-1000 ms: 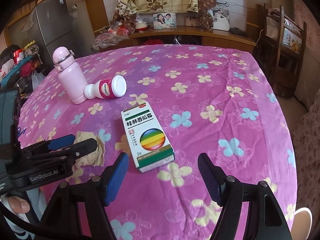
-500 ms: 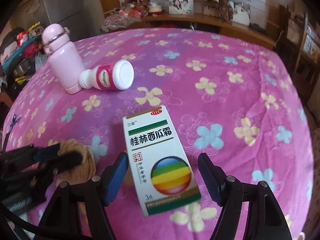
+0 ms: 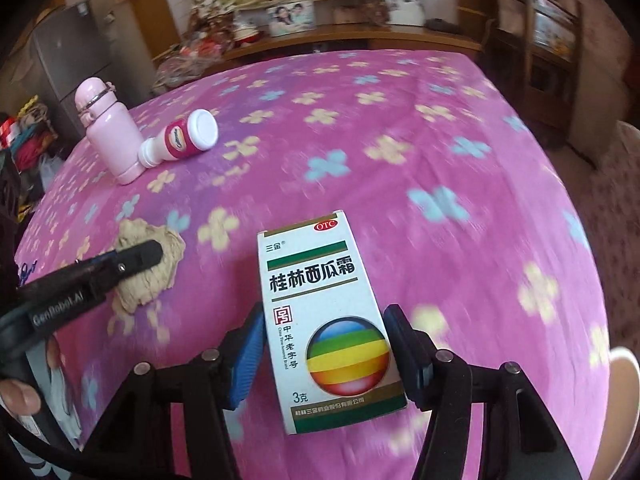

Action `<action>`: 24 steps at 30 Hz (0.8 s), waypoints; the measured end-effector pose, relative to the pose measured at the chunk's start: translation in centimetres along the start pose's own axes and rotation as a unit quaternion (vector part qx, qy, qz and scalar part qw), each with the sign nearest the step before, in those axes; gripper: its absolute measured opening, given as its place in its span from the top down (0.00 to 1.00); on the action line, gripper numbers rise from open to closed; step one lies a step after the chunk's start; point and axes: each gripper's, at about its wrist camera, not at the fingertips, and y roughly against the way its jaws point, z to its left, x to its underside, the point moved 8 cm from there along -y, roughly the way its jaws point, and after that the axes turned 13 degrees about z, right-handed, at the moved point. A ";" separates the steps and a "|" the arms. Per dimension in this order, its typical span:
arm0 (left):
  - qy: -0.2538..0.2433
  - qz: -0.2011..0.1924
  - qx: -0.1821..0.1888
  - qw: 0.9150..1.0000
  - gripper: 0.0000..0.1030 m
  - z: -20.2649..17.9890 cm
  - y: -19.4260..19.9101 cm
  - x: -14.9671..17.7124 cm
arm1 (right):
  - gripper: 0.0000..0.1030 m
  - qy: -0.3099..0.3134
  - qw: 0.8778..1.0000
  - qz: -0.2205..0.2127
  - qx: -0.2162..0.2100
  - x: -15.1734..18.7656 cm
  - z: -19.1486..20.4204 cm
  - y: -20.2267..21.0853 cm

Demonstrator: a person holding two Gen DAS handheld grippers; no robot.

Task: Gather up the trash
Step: 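Grasp the crumpled beige paper with the left tool while the right tool grasps the white medicine box, then carry crumpled paper and medicine box over the white bucket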

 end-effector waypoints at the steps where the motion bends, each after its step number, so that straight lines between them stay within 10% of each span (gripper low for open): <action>1: -0.003 0.001 0.000 1.000 0.77 -0.3 0.2 0.5 | 0.40 -0.004 1.000 -0.002 0.001 0.5 -0.2 0.2; 24: -0.082 -0.008 0.026 0.996 0.77 -12.3 2.5 7.5 | 0.43 -0.062 0.994 -0.078 0.041 8.6 -6.3 9.2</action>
